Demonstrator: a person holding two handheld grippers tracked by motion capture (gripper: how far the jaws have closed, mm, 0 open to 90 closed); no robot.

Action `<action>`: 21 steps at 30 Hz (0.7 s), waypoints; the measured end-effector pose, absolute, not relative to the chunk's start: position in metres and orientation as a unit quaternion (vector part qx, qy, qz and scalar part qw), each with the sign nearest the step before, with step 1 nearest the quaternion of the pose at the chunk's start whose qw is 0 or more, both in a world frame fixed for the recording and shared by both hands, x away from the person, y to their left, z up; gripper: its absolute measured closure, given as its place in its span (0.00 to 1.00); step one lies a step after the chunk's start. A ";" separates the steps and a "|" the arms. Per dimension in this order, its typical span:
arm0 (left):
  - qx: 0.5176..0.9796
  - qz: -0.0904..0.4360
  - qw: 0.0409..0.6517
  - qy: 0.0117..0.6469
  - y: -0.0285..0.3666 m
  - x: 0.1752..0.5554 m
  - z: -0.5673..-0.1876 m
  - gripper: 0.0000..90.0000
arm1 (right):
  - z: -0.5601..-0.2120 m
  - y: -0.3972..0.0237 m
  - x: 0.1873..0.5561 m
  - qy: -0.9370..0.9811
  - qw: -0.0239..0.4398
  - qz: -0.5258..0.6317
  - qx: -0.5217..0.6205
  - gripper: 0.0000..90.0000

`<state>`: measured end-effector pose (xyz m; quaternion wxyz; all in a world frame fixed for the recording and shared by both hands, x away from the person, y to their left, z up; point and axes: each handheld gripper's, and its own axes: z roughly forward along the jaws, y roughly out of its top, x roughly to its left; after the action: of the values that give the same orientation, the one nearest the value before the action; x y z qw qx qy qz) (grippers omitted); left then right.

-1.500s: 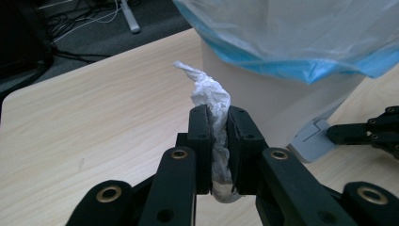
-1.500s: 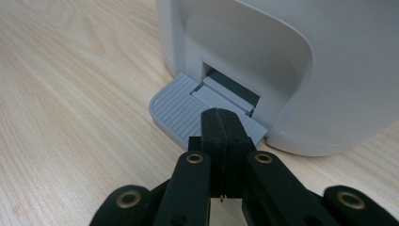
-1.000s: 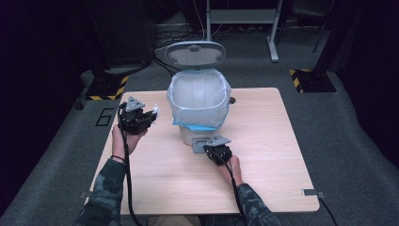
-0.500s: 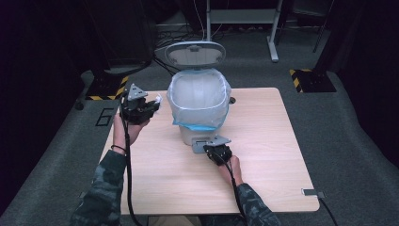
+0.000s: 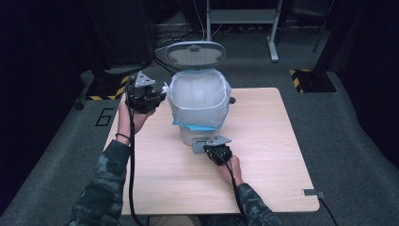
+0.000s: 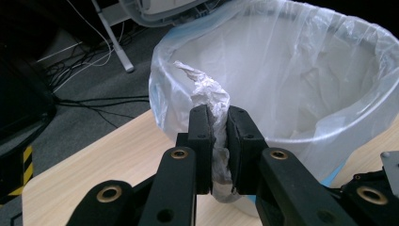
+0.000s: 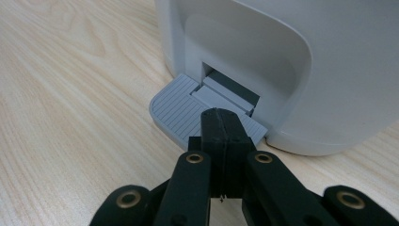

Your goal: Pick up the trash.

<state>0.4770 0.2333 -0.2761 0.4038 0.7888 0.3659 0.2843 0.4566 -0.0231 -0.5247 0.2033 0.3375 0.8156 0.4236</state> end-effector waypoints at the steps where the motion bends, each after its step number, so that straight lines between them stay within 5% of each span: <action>1: 0.786 0.284 0.408 0.368 0.231 0.477 -0.275 0.90 | -0.525 -0.023 0.457 0.816 0.201 0.423 0.338 1.00; 21: 0.803 0.284 0.404 0.334 0.199 0.491 -0.258 0.90 | -0.525 -0.023 0.456 0.817 0.205 0.422 0.336 1.00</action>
<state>0.4910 0.1989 -0.2582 0.4044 0.8030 0.3335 0.2836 0.4561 -0.0229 -0.5246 0.2053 0.3361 0.8166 0.4219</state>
